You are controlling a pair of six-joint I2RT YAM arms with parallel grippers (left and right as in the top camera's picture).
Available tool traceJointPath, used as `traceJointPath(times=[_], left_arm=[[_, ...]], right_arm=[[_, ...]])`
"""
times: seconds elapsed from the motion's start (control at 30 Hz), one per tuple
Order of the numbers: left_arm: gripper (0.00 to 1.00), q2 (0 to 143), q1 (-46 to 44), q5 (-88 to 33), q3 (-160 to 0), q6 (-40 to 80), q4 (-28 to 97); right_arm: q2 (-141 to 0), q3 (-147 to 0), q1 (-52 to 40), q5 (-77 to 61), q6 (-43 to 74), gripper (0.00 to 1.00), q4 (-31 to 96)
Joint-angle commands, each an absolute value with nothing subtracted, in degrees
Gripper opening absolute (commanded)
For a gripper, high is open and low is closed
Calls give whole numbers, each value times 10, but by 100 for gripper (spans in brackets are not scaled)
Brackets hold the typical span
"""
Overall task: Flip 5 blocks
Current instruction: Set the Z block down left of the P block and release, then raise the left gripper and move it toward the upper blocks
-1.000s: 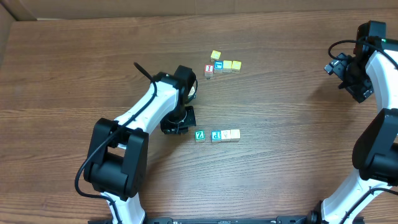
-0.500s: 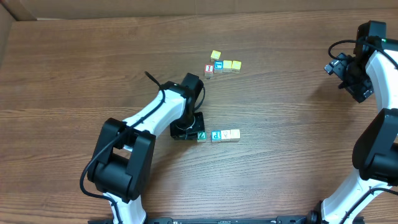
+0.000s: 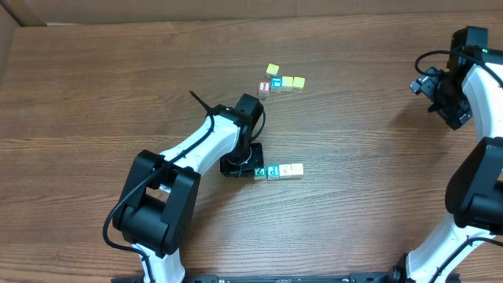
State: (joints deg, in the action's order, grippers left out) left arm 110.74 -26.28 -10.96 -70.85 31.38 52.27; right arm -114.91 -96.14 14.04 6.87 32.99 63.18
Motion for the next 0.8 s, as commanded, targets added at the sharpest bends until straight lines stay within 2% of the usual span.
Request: traceJointPath(times=[0.0,0.47,0.77], left_arm=[[4,1106,-264,-115,-703,316,514],[4,1106,-264,-116,-703,312,506],[4,1105,-262,-114,-724,269,525]], right_arm=[[-1134,-971,141,75,327,100,631],[-1134,-971,141,75,327,100,631],[-1134,-971,141,75,327,100,631]])
